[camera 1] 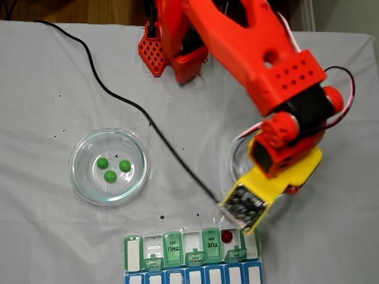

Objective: Sort medicines into box.

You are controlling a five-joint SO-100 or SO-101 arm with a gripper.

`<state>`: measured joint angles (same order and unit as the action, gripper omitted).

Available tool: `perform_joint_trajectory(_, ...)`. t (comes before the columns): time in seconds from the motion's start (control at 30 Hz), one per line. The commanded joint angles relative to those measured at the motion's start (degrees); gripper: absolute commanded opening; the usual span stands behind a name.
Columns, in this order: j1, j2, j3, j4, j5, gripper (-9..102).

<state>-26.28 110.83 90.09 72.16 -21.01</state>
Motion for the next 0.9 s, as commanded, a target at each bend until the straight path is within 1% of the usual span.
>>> perform_joint_trajectory(0.0, 5.4, 3.3, -7.2, -1.2, 4.0, 0)
perform_joint_trajectory(0.13, 9.2, 0.1, -7.2, -2.5, 6.9, 0)
perform_joint_trajectory(0.33, 16.1, -5.8, -7.2, -5.4, 2.5, 0)
perform_joint_trajectory(0.5, 18.5, -9.6, -7.7, -6.8, 1.1, 0)
perform_joint_trajectory(0.63, 20.6, -14.1, -11.6, -7.7, 0.5, 0)
perform_joint_trajectory(0.87, 21.4, -15.6, -11.2, -13.9, 2.1, 0)
